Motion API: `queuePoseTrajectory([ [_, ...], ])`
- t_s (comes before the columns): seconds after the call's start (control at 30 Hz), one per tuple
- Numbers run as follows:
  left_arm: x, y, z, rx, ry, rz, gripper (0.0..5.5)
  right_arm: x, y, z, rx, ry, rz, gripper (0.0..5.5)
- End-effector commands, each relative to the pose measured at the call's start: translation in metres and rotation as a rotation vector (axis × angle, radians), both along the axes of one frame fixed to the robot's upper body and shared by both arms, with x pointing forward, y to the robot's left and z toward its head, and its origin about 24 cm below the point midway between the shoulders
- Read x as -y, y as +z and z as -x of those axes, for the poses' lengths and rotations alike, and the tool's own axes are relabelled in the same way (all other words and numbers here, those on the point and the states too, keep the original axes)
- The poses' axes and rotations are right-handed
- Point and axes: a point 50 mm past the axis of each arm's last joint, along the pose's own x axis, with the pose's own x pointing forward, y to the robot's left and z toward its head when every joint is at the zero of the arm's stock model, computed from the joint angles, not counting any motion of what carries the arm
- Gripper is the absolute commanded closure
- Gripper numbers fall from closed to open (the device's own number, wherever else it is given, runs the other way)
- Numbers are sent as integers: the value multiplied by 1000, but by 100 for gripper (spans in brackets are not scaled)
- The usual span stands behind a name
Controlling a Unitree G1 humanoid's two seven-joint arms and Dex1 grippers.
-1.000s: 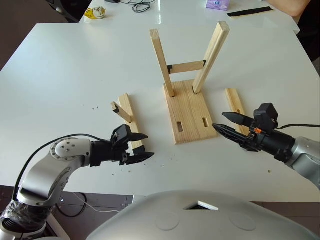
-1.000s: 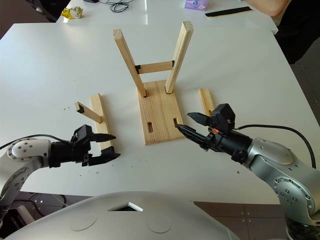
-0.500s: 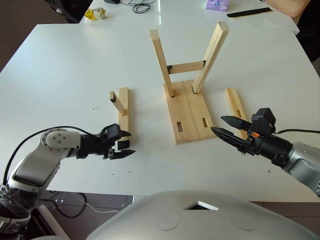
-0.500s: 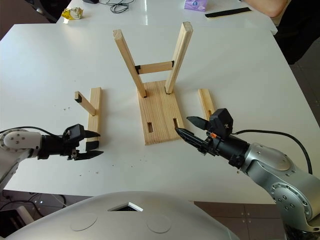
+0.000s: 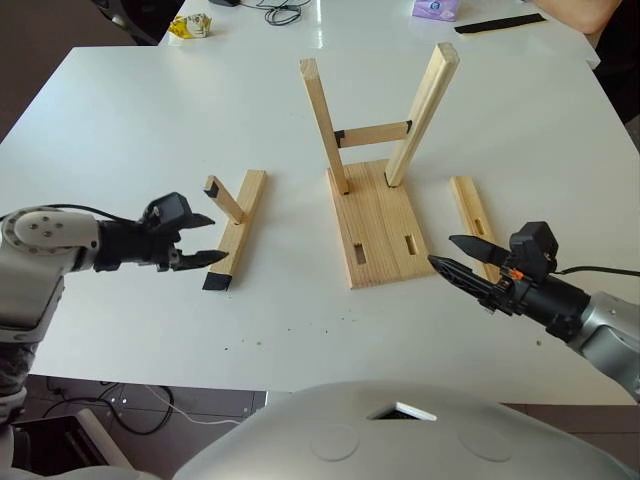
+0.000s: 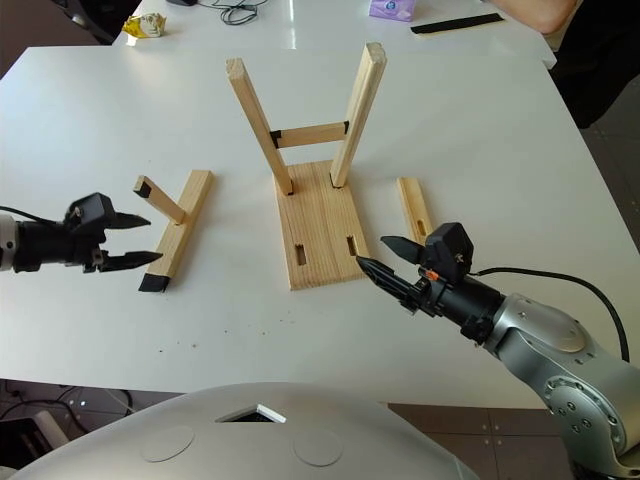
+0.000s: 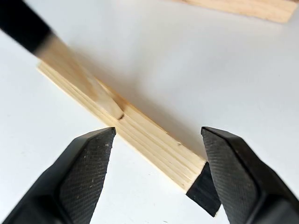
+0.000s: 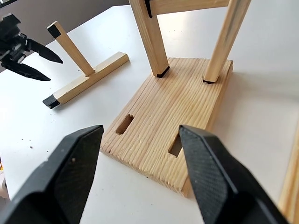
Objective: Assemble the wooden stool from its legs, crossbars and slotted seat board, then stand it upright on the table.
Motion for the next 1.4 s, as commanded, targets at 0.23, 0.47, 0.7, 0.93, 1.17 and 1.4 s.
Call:
queuePoseTrajectory([
  [0.23, 7, -26, 17, -162, 531, -25, 208, -2, 1, 5, 25, -21, 13, 252],
  [0.47, 31, -33, 19, -205, 630, 42, 208, -5, 0, 4, 27, -19, 14, 252],
  [0.7, 35, -48, 16, -167, 687, 18, 208, -4, 1, 0, 28, 9, 21, 252],
  [0.93, 36, -70, 21, -149, 700, -28, 208, -3, 3, -4, 31, 33, 27, 252],
  [1.17, 27, -99, 33, -234, 696, -48, 239, -3, 3, -6, 30, 41, 35, 252],
  [1.4, 36, -109, 36, -245, 608, -3, 341, -3, 5, -10, 34, 56, 42, 252],
])
